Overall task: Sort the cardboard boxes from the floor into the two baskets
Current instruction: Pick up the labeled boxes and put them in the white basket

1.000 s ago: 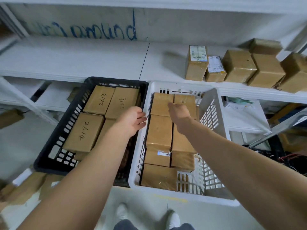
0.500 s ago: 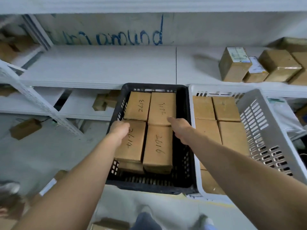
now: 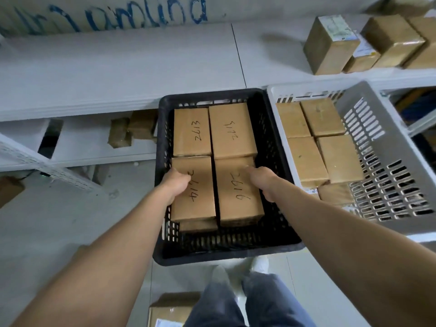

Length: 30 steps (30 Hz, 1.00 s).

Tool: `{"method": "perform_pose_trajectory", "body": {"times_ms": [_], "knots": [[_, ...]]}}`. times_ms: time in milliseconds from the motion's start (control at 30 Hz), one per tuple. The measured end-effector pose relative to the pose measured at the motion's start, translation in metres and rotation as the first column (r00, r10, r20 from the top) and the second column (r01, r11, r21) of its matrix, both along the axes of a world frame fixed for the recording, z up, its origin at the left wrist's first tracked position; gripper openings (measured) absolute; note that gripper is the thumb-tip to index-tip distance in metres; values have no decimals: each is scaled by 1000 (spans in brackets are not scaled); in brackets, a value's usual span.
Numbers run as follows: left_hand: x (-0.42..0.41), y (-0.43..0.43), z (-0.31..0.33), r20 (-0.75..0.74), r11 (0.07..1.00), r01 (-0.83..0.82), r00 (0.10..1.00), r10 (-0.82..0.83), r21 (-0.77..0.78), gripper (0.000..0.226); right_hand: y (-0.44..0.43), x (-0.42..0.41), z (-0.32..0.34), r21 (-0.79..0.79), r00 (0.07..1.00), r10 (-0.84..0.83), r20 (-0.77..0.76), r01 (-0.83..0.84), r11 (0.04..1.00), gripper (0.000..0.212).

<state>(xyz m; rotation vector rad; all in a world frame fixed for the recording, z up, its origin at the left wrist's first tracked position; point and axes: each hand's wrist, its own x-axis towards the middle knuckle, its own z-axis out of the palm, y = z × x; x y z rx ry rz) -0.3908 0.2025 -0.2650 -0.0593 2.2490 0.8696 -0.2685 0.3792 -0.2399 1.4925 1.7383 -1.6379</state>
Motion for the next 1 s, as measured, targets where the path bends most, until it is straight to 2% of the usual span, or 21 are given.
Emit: {"method": "perform_pose_trajectory", "body": {"times_ms": [200,300,500,667,733,867,1000], "knots": [[5,-9,-19,53,1000,23,998,-22,-13,28,-9,-5,-14,45,999,27,25,-28,999,66],[10,-12,-21,92,1000,21,996,-21,-1,24,-12,-5,-14,26,997,21,80,-23,999,73],[15,-13,-17,131,1000,-3,991,5,-21,23,-11,-2,-15,32,996,30,86,-33,999,77],[12,-12,-16,135,997,67,989,-60,-47,25,-10,-5,-16,41,996,24,84,-28,999,75],[7,-8,-12,78,991,109,992,-103,-78,28,-7,-6,-16,58,997,27,75,-31,998,73],[-7,12,2,-151,974,144,974,-171,-175,36,3,-14,-13,103,999,26,25,-28,994,68],[-25,32,12,-286,992,78,953,-105,-103,41,14,-24,-7,147,998,3,-57,5,989,64]]}}
